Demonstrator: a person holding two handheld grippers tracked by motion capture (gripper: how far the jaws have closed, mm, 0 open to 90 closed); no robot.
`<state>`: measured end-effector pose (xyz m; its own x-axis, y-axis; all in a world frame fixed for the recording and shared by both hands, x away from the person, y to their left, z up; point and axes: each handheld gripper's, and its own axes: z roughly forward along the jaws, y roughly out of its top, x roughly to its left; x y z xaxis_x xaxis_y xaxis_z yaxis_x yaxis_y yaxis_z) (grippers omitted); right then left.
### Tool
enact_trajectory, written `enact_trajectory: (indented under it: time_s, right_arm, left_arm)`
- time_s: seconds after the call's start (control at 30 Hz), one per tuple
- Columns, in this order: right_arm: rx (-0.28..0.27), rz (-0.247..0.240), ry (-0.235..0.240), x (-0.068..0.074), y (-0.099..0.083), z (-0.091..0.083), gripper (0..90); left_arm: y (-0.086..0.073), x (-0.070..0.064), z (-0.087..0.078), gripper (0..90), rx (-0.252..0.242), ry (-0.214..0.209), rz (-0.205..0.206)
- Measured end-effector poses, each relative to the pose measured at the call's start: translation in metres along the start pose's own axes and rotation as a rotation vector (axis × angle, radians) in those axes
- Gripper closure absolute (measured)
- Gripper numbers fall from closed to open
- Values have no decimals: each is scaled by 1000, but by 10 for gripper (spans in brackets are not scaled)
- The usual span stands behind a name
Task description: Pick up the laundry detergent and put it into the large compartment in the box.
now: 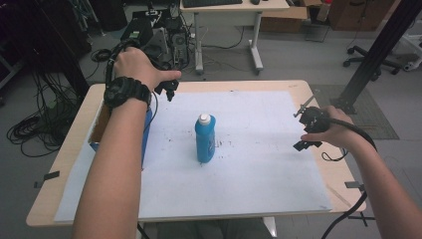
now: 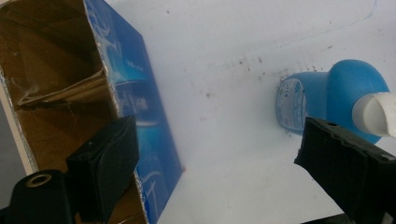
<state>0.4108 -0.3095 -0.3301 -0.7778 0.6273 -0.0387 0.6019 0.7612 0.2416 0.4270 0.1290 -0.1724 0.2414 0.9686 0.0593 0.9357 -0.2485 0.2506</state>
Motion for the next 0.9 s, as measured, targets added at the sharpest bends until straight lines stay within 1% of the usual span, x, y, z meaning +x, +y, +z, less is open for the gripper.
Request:
enact_trajectory:
  time_s: [0.33,0.37,0.5,0.63,0.9]
  right_arm:
    - [0,0,6,0,-1,0,166]
    - [2,2,3,-1,-1,0,166]
    - [-2,2,8,-1,-1,0,166]
    - [8,4,7,-1,-1,4,165]
    - [13,0,12,-1,2,6,165]
  left_arm:
    - [1,0,-1,126,-2,-8,2]
    - [1,-1,0,124,-7,-8,3]
    - [2,-2,1,122,2,-7,9]
    - [2,-3,2,122,1,-8,16]
    - [2,-5,-1,121,-9,-9,30]
